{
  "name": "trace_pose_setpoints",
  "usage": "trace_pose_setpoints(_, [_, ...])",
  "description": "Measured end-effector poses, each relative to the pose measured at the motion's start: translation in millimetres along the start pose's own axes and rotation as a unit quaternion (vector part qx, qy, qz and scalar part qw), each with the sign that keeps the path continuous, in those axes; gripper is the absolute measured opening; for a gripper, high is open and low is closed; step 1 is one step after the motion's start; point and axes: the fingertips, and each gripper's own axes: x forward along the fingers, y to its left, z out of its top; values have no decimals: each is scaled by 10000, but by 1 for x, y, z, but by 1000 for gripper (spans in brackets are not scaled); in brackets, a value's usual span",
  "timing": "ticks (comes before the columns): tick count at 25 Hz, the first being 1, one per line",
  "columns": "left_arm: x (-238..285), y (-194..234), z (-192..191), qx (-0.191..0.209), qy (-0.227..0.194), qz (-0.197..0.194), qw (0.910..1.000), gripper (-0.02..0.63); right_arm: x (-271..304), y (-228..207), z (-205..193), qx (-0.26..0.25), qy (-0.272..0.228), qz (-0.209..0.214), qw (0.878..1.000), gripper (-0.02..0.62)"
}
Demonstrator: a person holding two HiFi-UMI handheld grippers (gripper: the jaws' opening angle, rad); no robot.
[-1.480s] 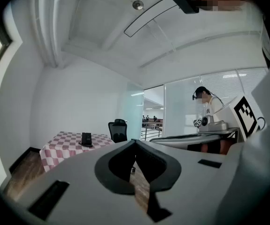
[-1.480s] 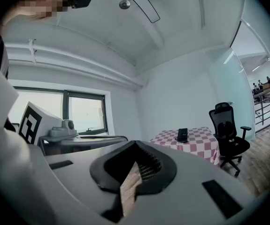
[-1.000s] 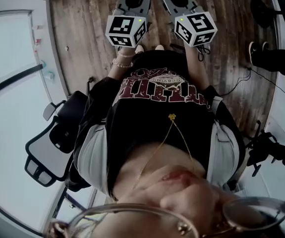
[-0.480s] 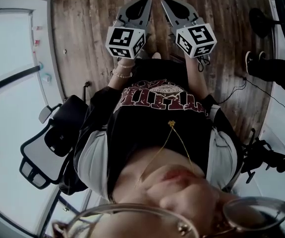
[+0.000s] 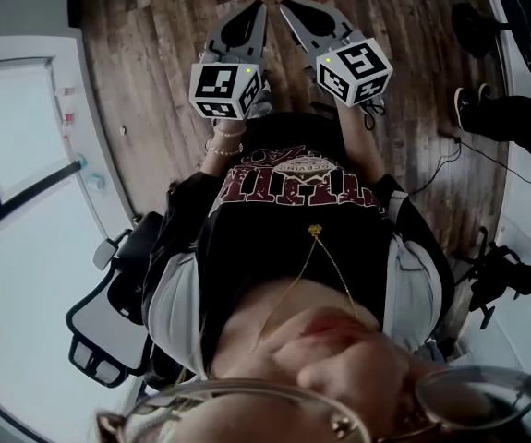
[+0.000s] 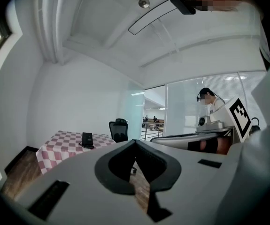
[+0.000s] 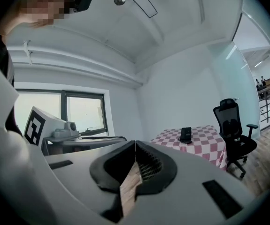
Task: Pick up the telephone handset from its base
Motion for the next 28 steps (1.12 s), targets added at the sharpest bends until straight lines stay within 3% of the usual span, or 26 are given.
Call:
trace_pose_setpoints(5, [32, 30, 1, -118, 25, -195, 9997, 9, 36, -20, 8, -251, 61, -103, 9996, 20])
trace_pose_setpoints(15, [62, 78, 9, -14, 116, -577, 9983, 9, 82, -40, 17, -71, -45, -502, 9987, 20])
trace_pose_setpoints(20, [67, 98, 14, 25, 236, -533, 9983, 9, 97, -44, 25, -97, -56, -678, 9976, 20])
trace_pose_setpoints(28, [76, 117, 14, -92, 236, -498, 9984, 9, 117, -51, 30, 47, -156, -625, 9979, 20])
